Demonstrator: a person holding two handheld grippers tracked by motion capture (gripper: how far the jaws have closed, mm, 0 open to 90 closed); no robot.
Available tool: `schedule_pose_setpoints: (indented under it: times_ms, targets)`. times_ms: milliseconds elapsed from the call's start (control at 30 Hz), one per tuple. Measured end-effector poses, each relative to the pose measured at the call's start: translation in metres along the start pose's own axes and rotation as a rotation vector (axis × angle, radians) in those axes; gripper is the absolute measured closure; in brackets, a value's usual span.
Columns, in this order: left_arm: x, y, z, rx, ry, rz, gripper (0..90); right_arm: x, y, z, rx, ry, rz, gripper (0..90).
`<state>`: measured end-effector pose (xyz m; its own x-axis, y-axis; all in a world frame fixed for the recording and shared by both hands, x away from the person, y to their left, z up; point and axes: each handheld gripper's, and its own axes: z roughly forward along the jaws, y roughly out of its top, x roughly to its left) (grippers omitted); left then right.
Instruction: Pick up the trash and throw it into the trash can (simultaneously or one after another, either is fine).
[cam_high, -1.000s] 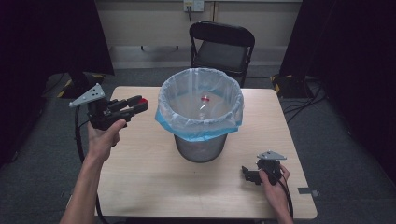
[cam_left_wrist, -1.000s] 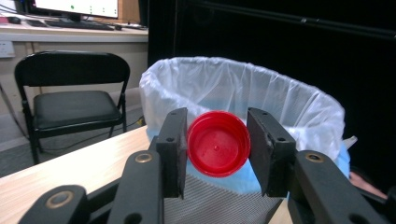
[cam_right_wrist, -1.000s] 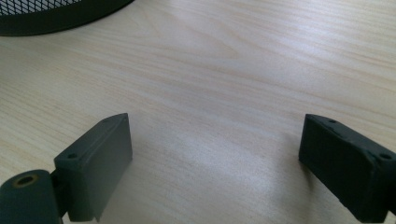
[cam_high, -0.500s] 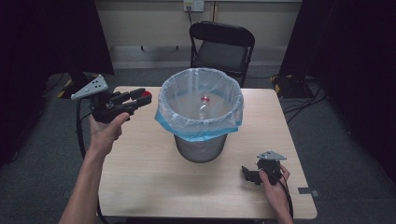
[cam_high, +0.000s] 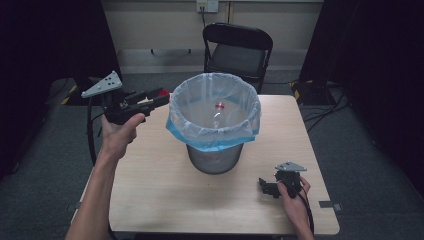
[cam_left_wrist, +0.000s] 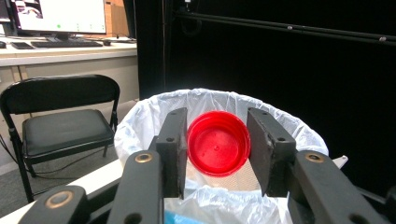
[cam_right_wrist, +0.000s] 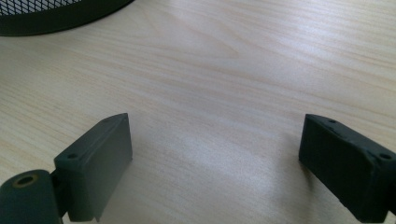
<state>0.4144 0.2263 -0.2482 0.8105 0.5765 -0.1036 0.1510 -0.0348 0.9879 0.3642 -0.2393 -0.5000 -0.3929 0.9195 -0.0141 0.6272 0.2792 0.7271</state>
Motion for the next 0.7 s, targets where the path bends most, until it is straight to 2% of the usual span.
schedule_pose_setpoints:
  times_ms: [133, 300, 467, 533, 700]
  targets:
    - [-0.004, 0.004, 0.008, -0.001, -0.018, 0.0, 60.1, 0.0, 0.0, 0.0, 0.0, 0.0, 0.0, 8.8]
    - [-0.009, 0.013, 0.018, -0.001, -0.048, 0.022, 60.0, 0.0, 0.0, 0.0, 0.0, 0.0, 0.0, 8.8]
    - [-0.009, 0.015, 0.025, 0.001, -0.059, 0.017, 60.0, 0.0, 0.0, 0.0, 0.0, 0.0, 0.0, 8.8]
    - [-0.008, 0.018, 0.03, 0.022, -0.055, 0.029, 60.0, 0.0, 0.0, 0.0, 0.0, 0.0, 0.0, 8.8]
    - [-0.009, 0.023, 0.041, 0.028, -0.08, 0.023, 60.1, 0.0, 0.0, 0.0, 0.0, 0.0, 0.0, 8.8]
